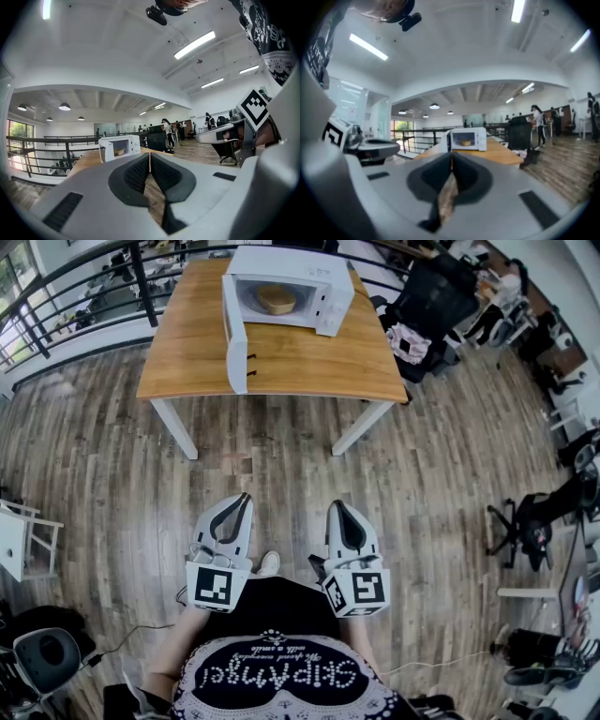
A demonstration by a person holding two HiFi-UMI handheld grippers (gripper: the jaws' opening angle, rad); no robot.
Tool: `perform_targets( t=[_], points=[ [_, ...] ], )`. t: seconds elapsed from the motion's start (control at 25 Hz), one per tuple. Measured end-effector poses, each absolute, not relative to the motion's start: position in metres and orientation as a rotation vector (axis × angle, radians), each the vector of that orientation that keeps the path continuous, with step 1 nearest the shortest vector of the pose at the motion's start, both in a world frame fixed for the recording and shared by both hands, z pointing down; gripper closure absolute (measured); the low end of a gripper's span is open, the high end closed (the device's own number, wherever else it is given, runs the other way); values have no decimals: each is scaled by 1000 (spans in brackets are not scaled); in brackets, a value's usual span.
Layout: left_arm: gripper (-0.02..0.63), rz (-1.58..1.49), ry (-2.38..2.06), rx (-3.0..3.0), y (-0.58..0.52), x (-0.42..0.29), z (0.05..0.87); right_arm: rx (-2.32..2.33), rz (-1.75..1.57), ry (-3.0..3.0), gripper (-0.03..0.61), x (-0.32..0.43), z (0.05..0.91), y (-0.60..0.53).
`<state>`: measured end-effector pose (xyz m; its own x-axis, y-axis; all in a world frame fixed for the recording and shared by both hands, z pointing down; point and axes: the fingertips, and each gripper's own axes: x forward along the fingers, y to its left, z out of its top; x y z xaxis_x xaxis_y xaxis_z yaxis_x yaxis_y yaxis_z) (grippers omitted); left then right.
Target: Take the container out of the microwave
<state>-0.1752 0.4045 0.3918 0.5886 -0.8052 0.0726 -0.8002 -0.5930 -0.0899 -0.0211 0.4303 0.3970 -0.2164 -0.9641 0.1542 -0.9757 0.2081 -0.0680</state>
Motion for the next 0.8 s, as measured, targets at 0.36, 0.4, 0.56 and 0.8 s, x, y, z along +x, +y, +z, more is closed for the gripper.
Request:
perform_targets(
  t=[0.36, 0.4, 0.56, 0.8],
  points=[
    [580, -174, 1391, -2753, 406, -167, 392, 1913, 251, -2387, 545, -14, 399, 432],
    [580, -175, 1390, -2752, 406, -166, 392, 1911, 253, -2389, 545, -13, 399, 432],
    [580, -179, 1385, -2744, 407, -163, 391, 1902, 253, -2395, 545, -12, 400, 433],
    [580, -182, 1381, -2744, 409, -159, 391, 1893, 243, -2410, 545, -8, 398, 434]
  ],
)
